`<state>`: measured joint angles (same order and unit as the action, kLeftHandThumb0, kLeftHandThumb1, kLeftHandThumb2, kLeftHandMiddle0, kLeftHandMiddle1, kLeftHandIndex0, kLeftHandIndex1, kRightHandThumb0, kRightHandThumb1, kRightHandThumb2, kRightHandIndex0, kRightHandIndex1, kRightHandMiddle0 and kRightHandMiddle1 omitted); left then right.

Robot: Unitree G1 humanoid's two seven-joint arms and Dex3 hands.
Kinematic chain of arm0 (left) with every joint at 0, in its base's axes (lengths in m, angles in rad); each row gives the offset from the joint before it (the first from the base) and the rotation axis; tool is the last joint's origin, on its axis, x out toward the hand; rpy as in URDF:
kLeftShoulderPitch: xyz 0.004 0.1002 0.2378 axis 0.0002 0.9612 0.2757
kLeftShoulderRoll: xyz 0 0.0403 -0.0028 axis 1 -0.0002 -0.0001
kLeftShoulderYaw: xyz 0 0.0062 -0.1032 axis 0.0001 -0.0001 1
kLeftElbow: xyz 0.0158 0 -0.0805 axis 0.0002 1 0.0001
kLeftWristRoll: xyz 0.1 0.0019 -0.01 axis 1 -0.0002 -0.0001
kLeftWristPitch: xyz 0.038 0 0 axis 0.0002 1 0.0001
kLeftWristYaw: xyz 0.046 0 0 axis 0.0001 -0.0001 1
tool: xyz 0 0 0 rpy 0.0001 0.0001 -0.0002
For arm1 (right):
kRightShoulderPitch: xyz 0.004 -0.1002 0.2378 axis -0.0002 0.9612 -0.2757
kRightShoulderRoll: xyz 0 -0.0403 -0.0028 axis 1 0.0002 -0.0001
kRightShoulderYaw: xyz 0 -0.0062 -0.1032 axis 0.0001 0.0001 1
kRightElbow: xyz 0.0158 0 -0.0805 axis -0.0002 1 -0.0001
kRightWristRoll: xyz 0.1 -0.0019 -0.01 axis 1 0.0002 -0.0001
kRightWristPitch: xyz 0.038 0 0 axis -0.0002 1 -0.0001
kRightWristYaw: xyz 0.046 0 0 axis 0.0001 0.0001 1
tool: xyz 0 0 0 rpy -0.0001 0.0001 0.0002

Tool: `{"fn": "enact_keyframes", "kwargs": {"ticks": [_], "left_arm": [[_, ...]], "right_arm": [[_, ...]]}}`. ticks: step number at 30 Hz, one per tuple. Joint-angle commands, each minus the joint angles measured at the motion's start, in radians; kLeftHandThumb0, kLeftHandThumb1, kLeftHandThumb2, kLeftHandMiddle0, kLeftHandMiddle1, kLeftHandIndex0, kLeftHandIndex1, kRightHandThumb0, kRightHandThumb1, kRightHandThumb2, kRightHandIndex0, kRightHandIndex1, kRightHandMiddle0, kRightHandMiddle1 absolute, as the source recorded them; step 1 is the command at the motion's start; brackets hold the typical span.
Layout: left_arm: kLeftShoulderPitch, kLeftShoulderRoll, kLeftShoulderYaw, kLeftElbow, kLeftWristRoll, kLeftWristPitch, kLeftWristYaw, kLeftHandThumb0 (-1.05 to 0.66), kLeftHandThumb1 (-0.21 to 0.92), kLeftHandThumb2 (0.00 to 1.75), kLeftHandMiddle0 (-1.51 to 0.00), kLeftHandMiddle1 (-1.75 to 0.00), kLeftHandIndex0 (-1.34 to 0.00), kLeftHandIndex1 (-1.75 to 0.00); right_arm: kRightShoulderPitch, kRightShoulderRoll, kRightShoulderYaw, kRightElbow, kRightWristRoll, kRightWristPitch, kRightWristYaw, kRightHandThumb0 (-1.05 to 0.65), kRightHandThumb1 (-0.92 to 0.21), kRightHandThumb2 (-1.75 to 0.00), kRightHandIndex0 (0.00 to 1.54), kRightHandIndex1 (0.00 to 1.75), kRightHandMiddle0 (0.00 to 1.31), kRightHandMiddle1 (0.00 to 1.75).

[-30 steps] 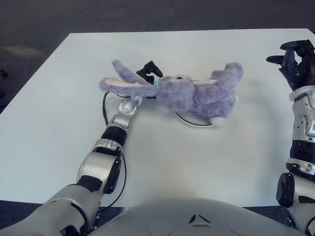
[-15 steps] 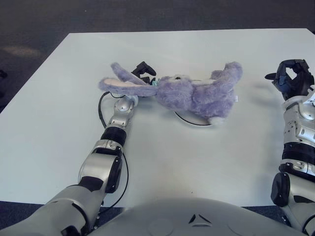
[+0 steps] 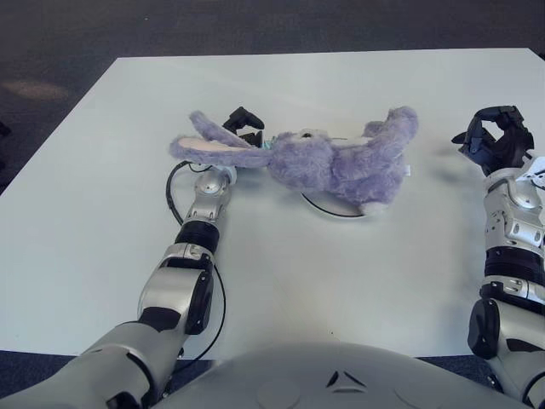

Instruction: Put the doll into the plate.

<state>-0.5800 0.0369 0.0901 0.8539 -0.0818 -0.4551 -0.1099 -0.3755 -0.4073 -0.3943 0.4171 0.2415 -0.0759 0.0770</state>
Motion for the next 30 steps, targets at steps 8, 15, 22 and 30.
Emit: {"fn": "enact_keyframes", "kwargs": {"ticks": [8, 15, 22, 30], "left_arm": [[0.025, -0.02, 0.089, 0.074, -0.112, 0.054, -0.058, -0.43, 0.47, 1.12, -1.06, -1.75, -0.49, -1.75], [-0.005, -0.017, 0.141, 0.101, -0.151, 0.067, -0.05, -0.43, 0.47, 1.13, -1.06, -1.75, -0.49, -1.75], [-0.035, -0.01, 0.199, 0.122, -0.2, 0.093, -0.048, -0.44, 0.44, 1.17, -1.08, -1.75, -0.52, -1.75], [-0.072, 0.007, 0.237, 0.153, -0.199, 0.104, 0.039, -0.46, 0.39, 1.23, -1.11, -1.75, -0.56, -1.75]], "right_arm": [[-0.008, 0.016, 0.016, 0.028, -0.001, 0.006, 0.013, -0.01, -0.43, -1.17, 0.61, 1.63, 0.29, 1.75], [-0.005, 0.018, 0.023, 0.04, 0.002, 0.005, 0.021, -0.01, -0.43, -1.16, 0.6, 1.63, 0.28, 1.75], [-0.013, 0.012, 0.03, 0.085, 0.002, -0.005, 0.045, -0.01, -0.43, -1.16, 0.6, 1.63, 0.29, 1.75], [-0.026, 0.007, 0.034, 0.132, -0.003, -0.019, 0.063, -0.01, -0.42, -1.17, 0.61, 1.64, 0.29, 1.75]]}}
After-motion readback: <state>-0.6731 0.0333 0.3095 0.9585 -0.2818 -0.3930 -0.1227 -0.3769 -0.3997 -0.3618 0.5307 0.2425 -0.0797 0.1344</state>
